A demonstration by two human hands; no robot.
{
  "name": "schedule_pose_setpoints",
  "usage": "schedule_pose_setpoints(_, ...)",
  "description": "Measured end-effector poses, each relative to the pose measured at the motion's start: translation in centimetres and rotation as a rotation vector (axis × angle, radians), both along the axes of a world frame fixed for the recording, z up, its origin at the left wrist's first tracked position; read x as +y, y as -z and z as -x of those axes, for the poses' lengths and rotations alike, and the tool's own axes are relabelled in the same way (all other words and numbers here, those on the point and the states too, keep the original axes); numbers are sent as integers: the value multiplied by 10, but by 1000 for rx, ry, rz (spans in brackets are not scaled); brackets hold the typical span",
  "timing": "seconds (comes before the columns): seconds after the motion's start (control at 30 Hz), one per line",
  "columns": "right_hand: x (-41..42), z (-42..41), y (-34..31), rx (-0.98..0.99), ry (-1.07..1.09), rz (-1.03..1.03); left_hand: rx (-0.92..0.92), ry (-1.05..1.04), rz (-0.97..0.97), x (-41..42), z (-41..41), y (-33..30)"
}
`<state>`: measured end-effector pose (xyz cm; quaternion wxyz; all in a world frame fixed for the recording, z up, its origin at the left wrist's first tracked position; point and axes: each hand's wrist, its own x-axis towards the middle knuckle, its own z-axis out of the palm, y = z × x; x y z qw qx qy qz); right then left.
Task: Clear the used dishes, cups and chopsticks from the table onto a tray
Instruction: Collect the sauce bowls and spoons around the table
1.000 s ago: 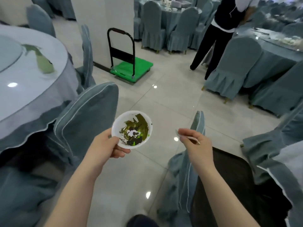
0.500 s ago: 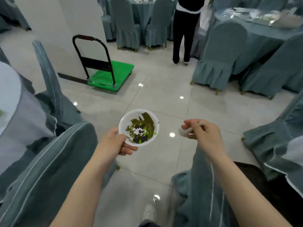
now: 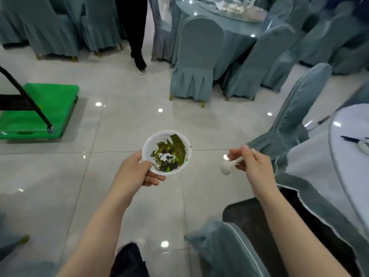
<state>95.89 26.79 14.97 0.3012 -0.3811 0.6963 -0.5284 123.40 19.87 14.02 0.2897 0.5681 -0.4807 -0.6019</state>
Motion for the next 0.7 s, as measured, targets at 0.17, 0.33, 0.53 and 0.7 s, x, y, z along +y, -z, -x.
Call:
schedule_pose_setpoints(0.17, -48, 6, -3, 4, 164, -10, 32, 153, 25, -93, 28, -10)
schedule_pose_setpoints(0.33, -69, 38, 0, 24, 329, 8, 27, 326, 29, -159, 83, -20)
schedule_pose_setpoints(0.53, -93, 120, 20, 24, 529, 61, 30, 482, 50, -231, 179, -28)
schedule_pose_setpoints(0.7, -102, 190, 33, 60, 757, 84, -5, 667, 116, -272, 273, -45)
